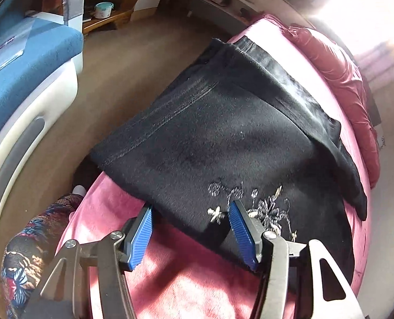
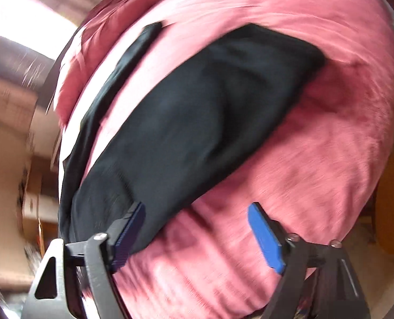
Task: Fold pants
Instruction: 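Close the left gripper on the trousers edge while the right gripper grasps the leg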
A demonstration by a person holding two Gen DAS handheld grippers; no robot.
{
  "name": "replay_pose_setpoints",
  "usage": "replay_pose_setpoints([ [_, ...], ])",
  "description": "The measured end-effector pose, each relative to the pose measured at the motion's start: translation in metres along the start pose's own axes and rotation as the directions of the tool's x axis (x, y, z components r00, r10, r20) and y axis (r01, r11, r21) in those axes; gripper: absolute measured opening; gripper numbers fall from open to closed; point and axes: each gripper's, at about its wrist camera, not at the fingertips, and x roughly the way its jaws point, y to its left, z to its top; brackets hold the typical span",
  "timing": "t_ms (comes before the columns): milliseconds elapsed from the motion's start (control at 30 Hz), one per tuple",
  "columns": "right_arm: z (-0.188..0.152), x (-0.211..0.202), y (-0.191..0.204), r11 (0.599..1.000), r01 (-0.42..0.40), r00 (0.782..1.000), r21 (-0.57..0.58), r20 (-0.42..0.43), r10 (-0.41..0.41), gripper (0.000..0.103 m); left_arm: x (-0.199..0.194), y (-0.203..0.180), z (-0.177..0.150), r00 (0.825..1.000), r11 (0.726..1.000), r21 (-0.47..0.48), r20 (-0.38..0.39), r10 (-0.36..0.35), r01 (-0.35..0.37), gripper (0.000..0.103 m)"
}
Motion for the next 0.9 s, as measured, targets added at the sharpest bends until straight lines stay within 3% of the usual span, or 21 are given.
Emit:
replay_pose_setpoints([
  [133,0.021,0.011,-0.017,0.993,-0.042,0.999,0.111,0.030,0.039,0.070,0.008,-0.010,0.006,0.999,0.999,0.036,0.007,0.036,-0.036,0.053],
  [233,0.031,0.020,-0.011,0.990,-0.039,0.998,0.135,0.049,0.032,0.067,0.008,-0.015,0.010,0.997,0.995,0.069,0.027,0.076,-0.077,0.024],
  [267,0.039,0.021,-0.009,0.992,-0.029,0.998,0.126,0.052,0.023,0.058,0.006,-0.015,0.011,0.996,0.993,0.078,0.037,0.081,-0.084,0.012],
  [300,0.045,0.023,-0.006,0.994,-0.016,0.999,0.112,0.053,0.010,0.051,0.002,-0.015,0.013,0.996,0.993,0.078,0.045,0.080,-0.083,0.010],
  [367,0.053,0.024,-0.002,0.996,0.027,0.998,0.085,0.055,-0.032,0.019,-0.005,-0.014,0.015,0.997,0.995,0.076,0.056,0.059,-0.063,0.008],
  [433,0.057,0.016,0.003,0.997,0.046,0.996,0.060,0.070,-0.050,0.010,-0.014,-0.015,0.014,0.996,0.994,0.093,0.077,0.052,-0.059,0.007],
  [667,0.061,-0.017,0.004,0.994,0.103,0.987,-0.037,0.125,-0.098,0.008,-0.053,-0.014,0.008,0.993,0.991,0.134,0.122,-0.006,-0.010,0.007],
  [900,0.057,-0.037,-0.011,0.983,0.176,0.975,-0.060,0.150,-0.165,0.008,-0.075,-0.001,-0.019,0.996,0.990,0.140,0.087,-0.003,-0.010,0.007],
])
